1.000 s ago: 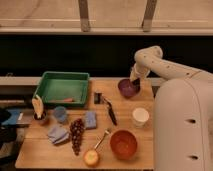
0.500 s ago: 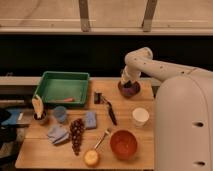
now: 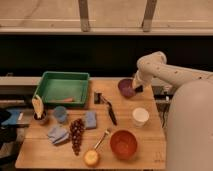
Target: Wipe purple bowl with eraser
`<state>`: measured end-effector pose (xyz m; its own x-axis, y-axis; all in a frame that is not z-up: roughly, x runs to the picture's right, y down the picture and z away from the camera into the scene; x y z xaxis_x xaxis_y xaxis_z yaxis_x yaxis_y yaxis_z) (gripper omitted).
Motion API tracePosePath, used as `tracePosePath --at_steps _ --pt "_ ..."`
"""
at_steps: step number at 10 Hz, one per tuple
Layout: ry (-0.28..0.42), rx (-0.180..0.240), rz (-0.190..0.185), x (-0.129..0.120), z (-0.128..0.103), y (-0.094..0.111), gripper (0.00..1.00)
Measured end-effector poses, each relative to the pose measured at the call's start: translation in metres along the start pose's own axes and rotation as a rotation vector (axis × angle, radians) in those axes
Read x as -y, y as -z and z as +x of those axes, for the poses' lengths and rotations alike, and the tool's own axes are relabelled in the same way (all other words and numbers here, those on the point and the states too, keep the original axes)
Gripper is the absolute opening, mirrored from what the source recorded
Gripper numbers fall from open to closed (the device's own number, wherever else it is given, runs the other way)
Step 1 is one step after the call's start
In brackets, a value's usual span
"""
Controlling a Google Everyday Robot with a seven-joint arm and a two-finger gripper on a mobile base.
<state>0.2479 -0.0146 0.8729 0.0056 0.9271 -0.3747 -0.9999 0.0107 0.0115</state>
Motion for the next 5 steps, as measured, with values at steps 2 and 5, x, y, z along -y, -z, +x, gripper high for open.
tracePosePath --at_steps 2,5 --pt "-0.06 -0.004 0.002 0.03 -0.011 -0.009 0.0" --pt "-0.077 -0.007 -0.016 0.029 -0.025 -0.02 0.0"
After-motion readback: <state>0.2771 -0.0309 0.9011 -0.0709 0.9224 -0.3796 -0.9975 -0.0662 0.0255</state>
